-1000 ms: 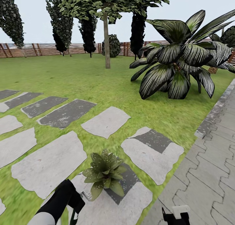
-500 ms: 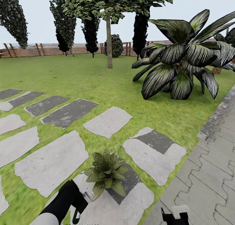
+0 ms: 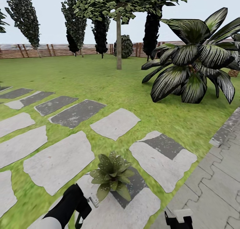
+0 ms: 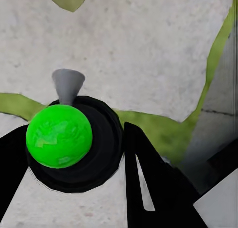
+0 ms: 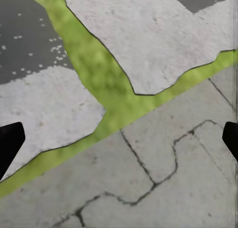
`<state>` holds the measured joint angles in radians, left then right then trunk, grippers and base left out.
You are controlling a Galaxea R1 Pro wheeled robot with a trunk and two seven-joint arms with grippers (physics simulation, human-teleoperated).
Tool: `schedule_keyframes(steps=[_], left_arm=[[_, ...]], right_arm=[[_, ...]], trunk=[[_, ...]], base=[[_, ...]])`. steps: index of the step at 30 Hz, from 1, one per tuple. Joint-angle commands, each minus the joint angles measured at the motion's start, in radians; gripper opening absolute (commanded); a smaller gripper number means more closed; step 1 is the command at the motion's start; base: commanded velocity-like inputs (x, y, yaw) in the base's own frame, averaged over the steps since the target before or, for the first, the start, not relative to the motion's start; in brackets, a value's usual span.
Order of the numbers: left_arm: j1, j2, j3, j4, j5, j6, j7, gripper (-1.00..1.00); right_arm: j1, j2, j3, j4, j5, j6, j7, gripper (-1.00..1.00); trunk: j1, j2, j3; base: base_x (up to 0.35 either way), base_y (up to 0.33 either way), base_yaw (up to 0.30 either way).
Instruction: Pick up the pesticide atomizer in the garden and spray insectifuge to fully cover both potted plants in the garden.
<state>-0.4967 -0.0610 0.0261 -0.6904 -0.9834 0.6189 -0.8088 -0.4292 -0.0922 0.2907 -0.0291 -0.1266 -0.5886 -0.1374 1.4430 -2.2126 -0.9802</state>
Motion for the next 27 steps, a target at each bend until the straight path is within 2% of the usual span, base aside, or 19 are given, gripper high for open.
schedule_keyframes(steps=[1,6,12,16,19,22,24,27], left_arm=[[0.0,0.0,0.002,-0.002,-0.006,0.006,-0.007,-1.0],[0.0,0.001,0.002,-0.001,-0.008,0.007,-0.006,-1.0],[-0.001,0.006,0.004,-0.001,-0.006,0.01,-0.005,-1.0],[0.001,0.029,0.013,0.034,0.004,0.009,-0.008,-1.0],[-0.004,0.033,0.012,0.061,-0.004,0.016,0.002,-1.0],[-0.01,0.035,0.029,0.063,-0.005,0.026,0.003,-1.0],[-0.015,0.035,0.034,0.071,-0.003,0.084,0.001,-1.0],[-0.018,0.05,0.037,0.075,0.008,0.117,-0.007,-1.0]], right_arm=[[0.0,0.0,0.009,0.0,-0.01,-0.002,-0.001,1.0],[0.0,0.0,0.01,0.0,-0.01,-0.002,-0.002,1.0],[0.0,0.0,0.01,0.0,-0.01,-0.002,-0.002,1.0],[0.0,0.0,0.009,0.0,-0.01,-0.002,-0.002,1.0],[0.0,0.0,0.01,0.0,-0.01,-0.002,-0.001,1.0],[0.0,-0.001,0.009,0.0,-0.01,-0.002,-0.001,1.0],[0.0,-0.001,0.008,0.0,-0.01,-0.002,-0.001,1.0],[0.0,-0.001,0.008,0.0,-0.01,-0.002,-0.001,1.0]], trunk=[[0.0,0.0,-0.001],[0.0,0.0,-0.001],[0.0,0.0,-0.004],[0.0,0.0,-0.005],[0.0,0.0,-0.005],[0.0,0.0,-0.005],[0.0,0.0,-0.005],[0.0,0.0,-0.005]], base=[[0.0,-0.261,0.0],[-0.03,-0.271,0.036],[-0.028,-0.243,0.236],[-0.001,-0.025,0.129],[0.0,-0.002,0.012],[0.0,0.0,0.001],[0.0,0.0,0.0],[0.0,0.0,0.0]])
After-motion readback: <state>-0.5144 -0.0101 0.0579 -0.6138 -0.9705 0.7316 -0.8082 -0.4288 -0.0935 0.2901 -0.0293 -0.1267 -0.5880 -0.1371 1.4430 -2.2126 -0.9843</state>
